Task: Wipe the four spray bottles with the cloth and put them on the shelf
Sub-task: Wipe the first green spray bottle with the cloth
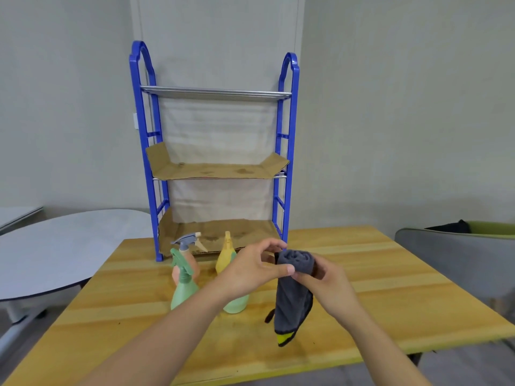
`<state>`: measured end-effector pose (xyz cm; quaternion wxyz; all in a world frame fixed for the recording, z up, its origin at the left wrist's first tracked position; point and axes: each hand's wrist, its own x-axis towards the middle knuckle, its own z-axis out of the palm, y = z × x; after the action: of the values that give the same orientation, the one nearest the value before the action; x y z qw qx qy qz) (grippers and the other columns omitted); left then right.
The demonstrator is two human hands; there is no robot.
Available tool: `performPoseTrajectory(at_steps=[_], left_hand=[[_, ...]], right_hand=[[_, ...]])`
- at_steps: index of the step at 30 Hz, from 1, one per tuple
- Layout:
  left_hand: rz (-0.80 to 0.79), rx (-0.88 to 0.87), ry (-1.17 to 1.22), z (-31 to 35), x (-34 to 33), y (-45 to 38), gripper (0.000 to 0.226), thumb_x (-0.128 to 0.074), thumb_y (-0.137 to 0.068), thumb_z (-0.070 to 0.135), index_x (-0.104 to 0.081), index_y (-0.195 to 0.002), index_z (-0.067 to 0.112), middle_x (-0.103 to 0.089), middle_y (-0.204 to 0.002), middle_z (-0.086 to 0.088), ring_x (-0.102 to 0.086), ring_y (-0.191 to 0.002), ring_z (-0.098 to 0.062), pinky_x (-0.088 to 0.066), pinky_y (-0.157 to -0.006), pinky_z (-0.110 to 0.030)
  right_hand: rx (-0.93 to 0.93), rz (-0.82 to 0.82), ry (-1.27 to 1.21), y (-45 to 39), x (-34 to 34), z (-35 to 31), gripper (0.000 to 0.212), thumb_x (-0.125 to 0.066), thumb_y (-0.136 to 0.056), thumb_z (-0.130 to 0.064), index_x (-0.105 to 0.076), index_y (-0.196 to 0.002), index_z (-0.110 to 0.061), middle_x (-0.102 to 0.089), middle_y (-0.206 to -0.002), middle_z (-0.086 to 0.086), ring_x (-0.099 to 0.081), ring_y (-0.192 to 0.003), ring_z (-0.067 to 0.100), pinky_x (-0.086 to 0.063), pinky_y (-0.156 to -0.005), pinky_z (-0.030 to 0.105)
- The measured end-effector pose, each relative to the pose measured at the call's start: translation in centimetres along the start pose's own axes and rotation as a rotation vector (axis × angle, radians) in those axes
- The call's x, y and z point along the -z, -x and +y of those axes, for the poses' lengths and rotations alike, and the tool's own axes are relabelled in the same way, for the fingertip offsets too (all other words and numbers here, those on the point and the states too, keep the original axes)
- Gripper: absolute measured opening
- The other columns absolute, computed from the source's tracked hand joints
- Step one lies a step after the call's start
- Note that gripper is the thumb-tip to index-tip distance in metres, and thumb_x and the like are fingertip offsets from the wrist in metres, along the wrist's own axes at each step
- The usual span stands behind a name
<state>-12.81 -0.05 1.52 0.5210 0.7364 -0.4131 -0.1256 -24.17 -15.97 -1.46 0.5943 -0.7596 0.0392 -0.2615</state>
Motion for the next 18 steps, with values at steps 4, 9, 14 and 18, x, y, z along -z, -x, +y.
performPoseTrajectory(at_steps=[4,9,14,18], left_hand=[[0.027,-0.024,-0.089,-0.4,-0.2,-0.2,0.028,-0.084,-0.08,0.034,-0.071,-0.104,0.03,-0.075,-0.103,0.009,-0.072,-0.094,-0.012,-0.059,-0.088,-0.035],[-0.043,-0.002,-0.21,-1.8,-0.5,-0.6,0.037,-0.084,-0.076,0.038,-0.067,-0.109,0.036,-0.072,-0.106,0.012,-0.07,-0.097,-0.007,-0.059,-0.092,-0.037],[0.0,0.009,-0.148,-2.4,-0.5,-1.1,0.031,-0.079,-0.084,0.025,-0.071,-0.113,0.029,-0.074,-0.104,0.011,-0.07,-0.098,-0.006,-0.059,-0.092,-0.035],[0.062,0.07,-0.101,-2.4,0.1,-1.6,0.024,-0.079,-0.085,0.025,-0.074,-0.109,0.026,-0.075,-0.1,0.01,-0.07,-0.096,-0.006,-0.058,-0.093,-0.034]], right_hand=[[0.007,-0.006,0.08,-0.2,-0.2,0.8,0.027,-0.074,-0.082,-0.007,-0.071,-0.102,-0.024,-0.074,-0.096,-0.005,-0.069,-0.093,0.012,-0.055,-0.078,0.028],[-0.049,0.0,0.024,-0.2,-0.5,2.0,0.038,-0.075,-0.078,0.003,-0.067,-0.106,-0.021,-0.073,-0.101,-0.006,-0.067,-0.098,0.011,-0.054,-0.078,0.024],[-0.05,0.039,-0.013,0.0,-0.9,3.1,0.049,-0.08,-0.077,-0.009,-0.06,-0.117,-0.029,-0.071,-0.109,-0.008,-0.067,-0.102,0.009,-0.055,-0.082,0.028],[0.036,0.117,-0.02,0.7,-2.0,4.5,0.033,-0.067,-0.09,-0.016,-0.059,-0.118,-0.033,-0.071,-0.108,-0.012,-0.066,-0.101,0.007,-0.054,-0.081,0.023]])
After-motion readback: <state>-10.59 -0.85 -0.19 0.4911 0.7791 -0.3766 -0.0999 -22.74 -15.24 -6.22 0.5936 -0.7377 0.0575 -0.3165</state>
